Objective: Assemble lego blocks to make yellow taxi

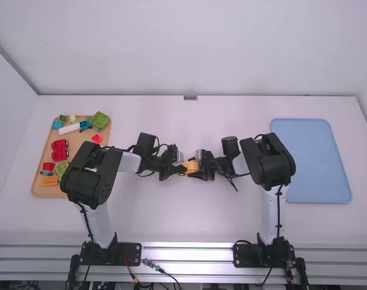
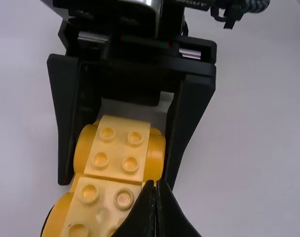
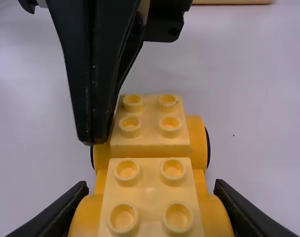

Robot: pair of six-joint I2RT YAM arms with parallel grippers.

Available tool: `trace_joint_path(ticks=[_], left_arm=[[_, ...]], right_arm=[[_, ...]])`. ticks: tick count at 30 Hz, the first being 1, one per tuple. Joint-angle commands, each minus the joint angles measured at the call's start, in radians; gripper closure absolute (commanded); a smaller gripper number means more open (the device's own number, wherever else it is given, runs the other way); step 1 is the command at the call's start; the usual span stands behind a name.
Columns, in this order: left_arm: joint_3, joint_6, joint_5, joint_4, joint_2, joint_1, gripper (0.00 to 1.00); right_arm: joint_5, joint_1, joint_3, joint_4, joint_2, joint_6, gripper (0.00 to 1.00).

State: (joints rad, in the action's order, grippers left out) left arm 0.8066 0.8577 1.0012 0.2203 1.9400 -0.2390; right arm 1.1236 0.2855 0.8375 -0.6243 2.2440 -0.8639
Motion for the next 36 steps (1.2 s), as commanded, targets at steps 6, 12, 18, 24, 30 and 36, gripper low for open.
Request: trace_joint_path(ticks=[6,12,18,24,30,36], left_arm=[[-0.003,0.017,0.081,-0.051,-0.046,-0.001,0.98],[-0.003,0.074,-0.004,-0.131,-0.147,0.005,0.98],[-0.003,0.047,-0.154,-0.106,-0.163,0.002,0.98],[-0.003,0.047,-0.188,-0.074,-0.121,0.046,0.98],[-0.002,0.057,-0.102,-0.065,-0.081,0.093,0.98],[-0.002,0.049,-0.098,-0.027,-0.055,0.073,0.98]], right_arm=[[0.025,0.003,0.014,0.002,0.012,-0.001,0.58],[0.003,0.003,0.013,0.005,0.012,0.000,0.58],[0.006,0.003,0.014,0.004,0.012,0.003,0.58],[0.005,0.009,0.002,-0.006,0.012,-0.001,0.58],[0.007,0.007,0.004,0.004,0.012,0.000,0.58],[0.028,0.007,0.008,0.003,0.012,0.000,0.58]])
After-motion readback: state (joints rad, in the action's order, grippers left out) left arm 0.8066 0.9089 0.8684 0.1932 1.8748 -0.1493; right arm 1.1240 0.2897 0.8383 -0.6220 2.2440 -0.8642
